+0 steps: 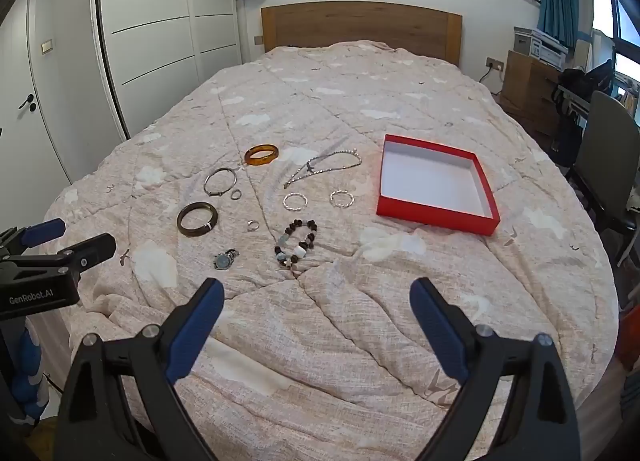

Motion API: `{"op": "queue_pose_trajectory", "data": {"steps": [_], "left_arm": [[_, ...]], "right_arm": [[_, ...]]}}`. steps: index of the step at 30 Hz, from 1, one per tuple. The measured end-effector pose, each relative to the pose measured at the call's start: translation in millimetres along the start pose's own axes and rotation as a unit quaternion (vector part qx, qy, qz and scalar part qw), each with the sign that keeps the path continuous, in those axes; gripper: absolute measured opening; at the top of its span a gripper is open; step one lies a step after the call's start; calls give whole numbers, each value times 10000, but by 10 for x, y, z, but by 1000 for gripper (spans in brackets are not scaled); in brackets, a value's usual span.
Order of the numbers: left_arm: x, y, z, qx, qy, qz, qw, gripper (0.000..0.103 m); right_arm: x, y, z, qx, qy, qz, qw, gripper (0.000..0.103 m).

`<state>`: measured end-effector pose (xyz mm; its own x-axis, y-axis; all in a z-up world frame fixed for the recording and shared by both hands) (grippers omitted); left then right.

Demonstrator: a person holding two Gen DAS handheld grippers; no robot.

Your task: Organize jewelry

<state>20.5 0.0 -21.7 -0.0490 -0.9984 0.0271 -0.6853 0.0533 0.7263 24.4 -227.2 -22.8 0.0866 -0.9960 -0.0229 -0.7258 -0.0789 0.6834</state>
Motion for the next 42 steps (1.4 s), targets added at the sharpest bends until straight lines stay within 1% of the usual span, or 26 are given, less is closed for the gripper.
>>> {"op": "queue_pose_trajectory", "data": {"steps": [11,14,21,23,28,37,42], "left_arm": [[87,76,-4,-33,-56,33,10000,103],[41,71,26,3,-43,38,10000,103],[17,80,12,149,75,-98,9998,103],[18,68,11,145,60,-148,9998,103],[27,83,-2,162,4,-143,9998,103],[20,-18,-18,28,-13,-29,10000,103],[21,-86,-1,-9,-37,19,10000,103]], "right_arm": [[-11,21,42,67,5,2,10000,95],[-3,64,16,89,16,11,10000,95],[-30,107,-7,172,47,60,9998,95],[-32,115,-10,195,34,56,9998,95],[14,92,-7,231,-74,70,9997,95],[72,38,3,196,-240,152,9994,95],[81,-44,30,48,-284,230,9993,95]]}}
Point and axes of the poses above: each gripper's, at about its wrist camera, not at the fingertips, and y roughly against the way its jaws point, x to its right, z to its underside, the point moved 3 cm from there along -y, roughly the way its jaws point, and after that the axes turned 3 degrees about z, right-handed, at the moved point
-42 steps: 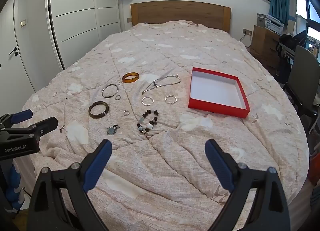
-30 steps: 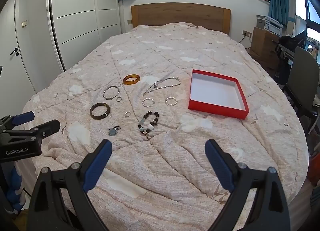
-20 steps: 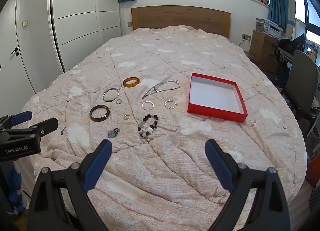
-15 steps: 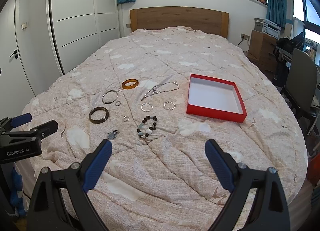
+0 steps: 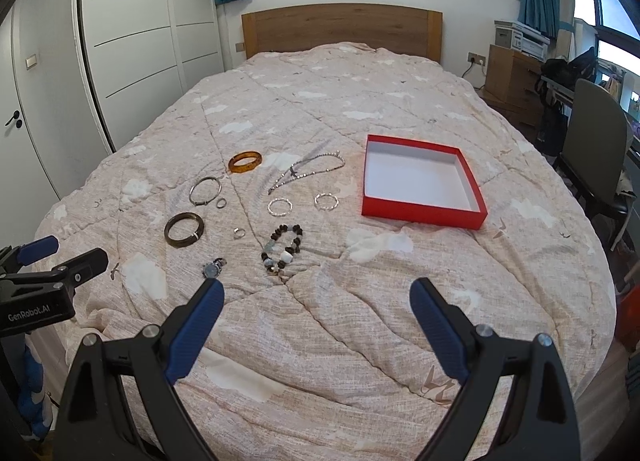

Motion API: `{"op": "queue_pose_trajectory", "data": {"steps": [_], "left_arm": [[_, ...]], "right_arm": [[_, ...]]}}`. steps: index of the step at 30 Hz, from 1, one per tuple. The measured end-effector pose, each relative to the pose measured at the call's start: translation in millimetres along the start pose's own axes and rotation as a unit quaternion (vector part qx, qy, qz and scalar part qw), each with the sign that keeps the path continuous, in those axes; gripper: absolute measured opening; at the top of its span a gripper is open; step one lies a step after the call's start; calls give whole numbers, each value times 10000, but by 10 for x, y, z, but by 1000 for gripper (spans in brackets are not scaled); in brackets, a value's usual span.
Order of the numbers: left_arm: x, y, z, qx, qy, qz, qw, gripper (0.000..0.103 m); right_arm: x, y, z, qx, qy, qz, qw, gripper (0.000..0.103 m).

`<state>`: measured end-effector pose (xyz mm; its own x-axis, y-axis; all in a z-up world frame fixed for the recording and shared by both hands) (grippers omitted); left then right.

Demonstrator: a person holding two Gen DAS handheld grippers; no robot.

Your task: Organize jewelry

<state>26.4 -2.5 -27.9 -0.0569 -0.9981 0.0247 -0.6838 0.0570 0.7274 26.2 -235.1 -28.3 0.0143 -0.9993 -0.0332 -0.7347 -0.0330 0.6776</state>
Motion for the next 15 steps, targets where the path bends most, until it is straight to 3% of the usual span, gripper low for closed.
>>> {"op": "queue_pose_trajectory", "data": {"steps": [15], "left_arm": [[59,-243,-7,-137,-84,114,9998,103]], "right_arm": [[80,-205,89,-345,-42,179,9992,95]]}}
Point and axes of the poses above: each gripper's, at about its wrist camera, not at the fingertips, and y roughly against the way its jaws point, x to its right, z to its underside, the point moved 3 cm from there along -y, roughly the way its jaws point, and after that the axes turned 3 degrees about z, right-handed, at the moved point
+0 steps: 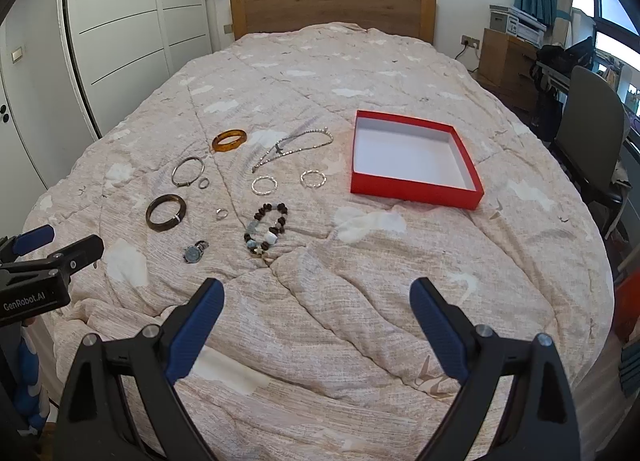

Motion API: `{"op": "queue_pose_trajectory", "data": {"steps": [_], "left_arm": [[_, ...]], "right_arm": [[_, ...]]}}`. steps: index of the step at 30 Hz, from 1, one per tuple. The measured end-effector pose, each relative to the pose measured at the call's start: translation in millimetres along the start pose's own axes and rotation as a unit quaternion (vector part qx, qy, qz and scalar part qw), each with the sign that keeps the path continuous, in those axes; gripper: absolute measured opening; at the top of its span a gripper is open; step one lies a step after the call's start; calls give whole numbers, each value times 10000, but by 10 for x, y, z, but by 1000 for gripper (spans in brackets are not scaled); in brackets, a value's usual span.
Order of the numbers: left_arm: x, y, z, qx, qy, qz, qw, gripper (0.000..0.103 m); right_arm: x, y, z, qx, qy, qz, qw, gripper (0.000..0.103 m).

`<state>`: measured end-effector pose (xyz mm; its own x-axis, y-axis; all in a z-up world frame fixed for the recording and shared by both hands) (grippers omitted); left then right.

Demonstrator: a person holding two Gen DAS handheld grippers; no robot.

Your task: Organize jewelry

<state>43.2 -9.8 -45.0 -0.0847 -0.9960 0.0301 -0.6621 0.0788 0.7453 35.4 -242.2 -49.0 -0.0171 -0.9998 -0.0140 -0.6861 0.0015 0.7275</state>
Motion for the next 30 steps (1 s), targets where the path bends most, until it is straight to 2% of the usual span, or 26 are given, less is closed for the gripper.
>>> {"op": "queue_pose_trajectory", "data": {"steps": [14,18,30], "left_arm": [[181,-196,51,-232,-367,92,9990,103],[193,-230,82,-339,-414,98,9985,103],[203,-169,80,-297,-503,-98,9982,103]], "right_arm": [[119,-135,51,-146,-172,53,9997,95],[135,-150,72,-161,-239,-17,9996,95],[160,-154,92,-100,-342,-285,9990,95]]}}
Point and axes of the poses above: each gripper's, at about its wrist camera, not at the fingertips, and y roughly against the way its jaws point, x to its right, z to its underside, the point moved 3 cm from there along -y, roughly the way its jaws point, and after that the axes turned 3 degrees about z, right-handed, at the moved point
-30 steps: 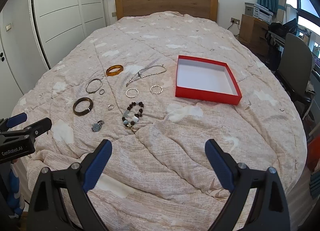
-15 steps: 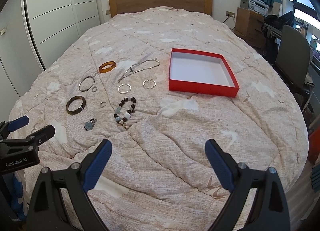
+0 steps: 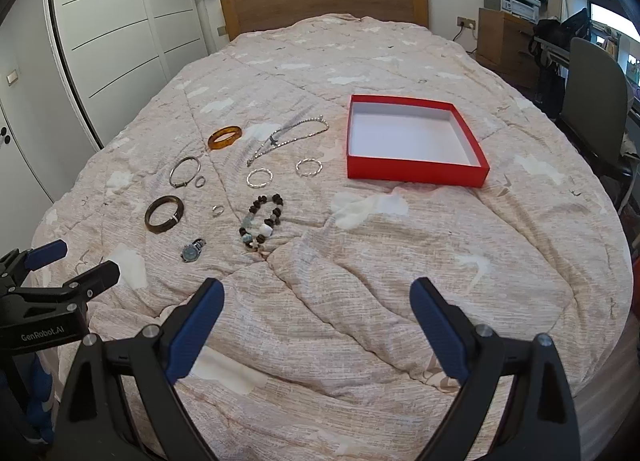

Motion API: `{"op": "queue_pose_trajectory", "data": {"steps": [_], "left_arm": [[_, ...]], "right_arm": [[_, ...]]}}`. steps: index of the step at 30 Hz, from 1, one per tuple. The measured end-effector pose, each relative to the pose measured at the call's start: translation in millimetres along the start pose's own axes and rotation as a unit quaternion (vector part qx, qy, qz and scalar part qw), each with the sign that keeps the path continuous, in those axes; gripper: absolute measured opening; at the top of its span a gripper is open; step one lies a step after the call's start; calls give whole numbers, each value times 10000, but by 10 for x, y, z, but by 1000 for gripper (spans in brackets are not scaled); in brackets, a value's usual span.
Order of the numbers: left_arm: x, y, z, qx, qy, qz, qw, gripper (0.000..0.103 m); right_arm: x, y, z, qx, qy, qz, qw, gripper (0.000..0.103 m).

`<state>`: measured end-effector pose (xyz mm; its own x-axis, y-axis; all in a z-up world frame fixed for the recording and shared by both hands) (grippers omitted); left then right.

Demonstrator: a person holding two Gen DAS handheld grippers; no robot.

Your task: Organize jewelry

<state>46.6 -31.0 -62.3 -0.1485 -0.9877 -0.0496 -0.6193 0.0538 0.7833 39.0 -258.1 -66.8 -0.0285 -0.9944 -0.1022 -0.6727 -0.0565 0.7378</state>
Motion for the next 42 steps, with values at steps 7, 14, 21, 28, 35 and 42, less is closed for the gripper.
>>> {"op": "queue_pose_trajectory", "data": {"steps": [7,14,21,28,35,42], "left_arm": [[-293,-102,3,-21,373,-114,9992,97],[-418,-388,-27,-255,416,102,9988,84],[-297,-789,-105,-622,296,538,9962,67],[-210,-1262,-143,-1030,243,768,9914,57],[-145,-1613,-151,-1346,219,926,9863,43],[-103,-1774,-88,-1501,210,879,9845,37]], "right_arm": [[-35,-40,-50,0,54,-178,9998,93],[-160,-247,-186,-88,245,-421,9988,92],[-311,-660,-278,-442,367,-816,9950,77],[-397,-1200,-345,-965,276,-1349,9858,37],[-440,-1698,-418,-1343,98,-1558,9786,37],[-431,-2050,-392,-1611,-69,-1588,9741,37]]}}
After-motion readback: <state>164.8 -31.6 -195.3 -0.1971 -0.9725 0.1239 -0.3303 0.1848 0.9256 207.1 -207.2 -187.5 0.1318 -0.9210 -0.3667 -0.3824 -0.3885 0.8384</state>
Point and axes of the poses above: each gripper's, at about its wrist camera, not at the fingertips, and y roughly against the way its jaws point, x to its right, z to its underside, the point moved 3 cm from there along -y, roughly the way its jaws point, and after that the axes turned 3 degrees about z, right-handed, at the moved point
